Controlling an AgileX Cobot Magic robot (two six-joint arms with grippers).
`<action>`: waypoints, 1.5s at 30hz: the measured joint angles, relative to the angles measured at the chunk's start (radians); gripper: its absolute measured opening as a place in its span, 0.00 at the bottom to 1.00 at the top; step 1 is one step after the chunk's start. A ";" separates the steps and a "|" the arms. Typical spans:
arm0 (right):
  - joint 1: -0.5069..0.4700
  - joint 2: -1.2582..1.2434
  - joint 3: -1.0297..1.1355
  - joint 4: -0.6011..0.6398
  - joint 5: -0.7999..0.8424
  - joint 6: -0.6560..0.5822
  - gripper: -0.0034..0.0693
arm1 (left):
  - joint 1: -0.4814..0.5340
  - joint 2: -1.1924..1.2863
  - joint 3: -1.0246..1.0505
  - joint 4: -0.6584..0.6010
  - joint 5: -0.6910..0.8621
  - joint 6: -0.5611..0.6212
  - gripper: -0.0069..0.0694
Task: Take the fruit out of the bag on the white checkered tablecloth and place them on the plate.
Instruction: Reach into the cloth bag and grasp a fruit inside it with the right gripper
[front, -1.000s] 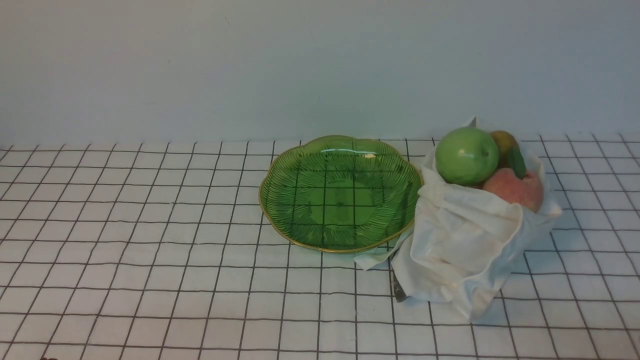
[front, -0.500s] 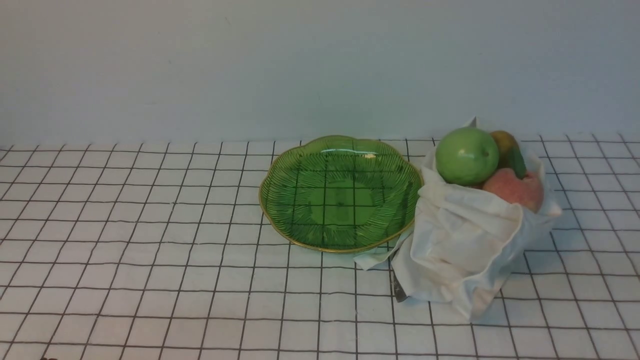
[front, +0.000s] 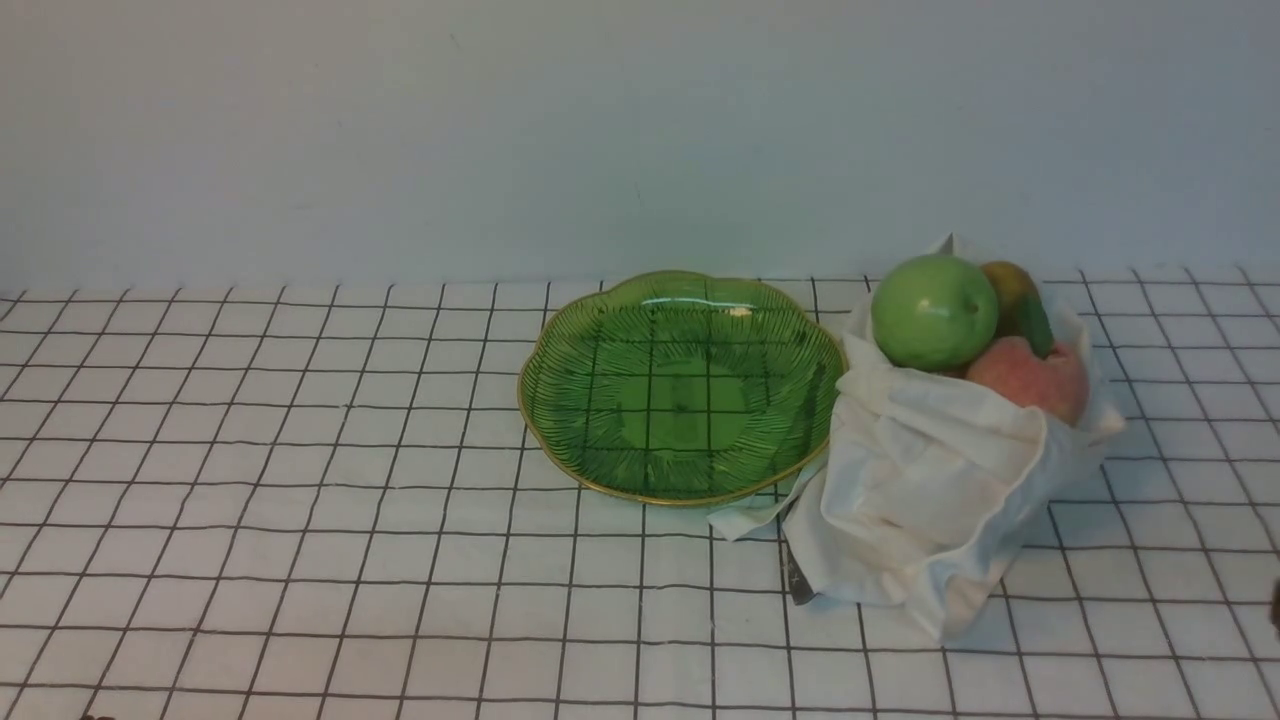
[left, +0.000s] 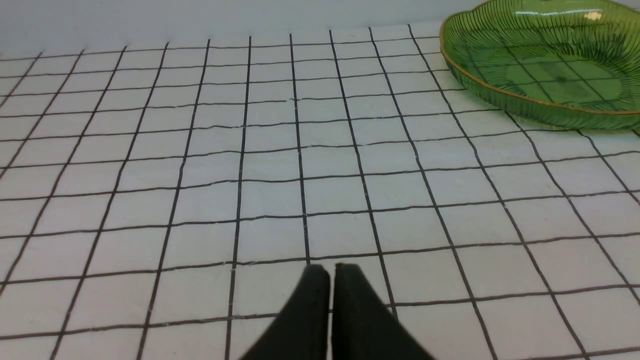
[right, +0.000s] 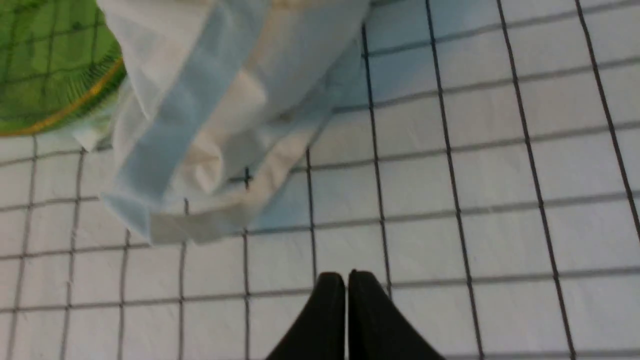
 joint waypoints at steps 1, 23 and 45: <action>0.000 0.028 -0.025 0.058 -0.040 -0.046 0.09 | 0.000 0.000 0.000 0.000 0.000 0.000 0.08; 0.000 0.811 -0.626 0.644 -0.038 -0.800 1.00 | 0.000 0.000 0.000 0.000 0.000 0.000 0.08; 0.020 1.136 -0.875 0.497 0.047 -0.760 0.93 | 0.000 0.000 0.000 0.000 0.000 0.000 0.08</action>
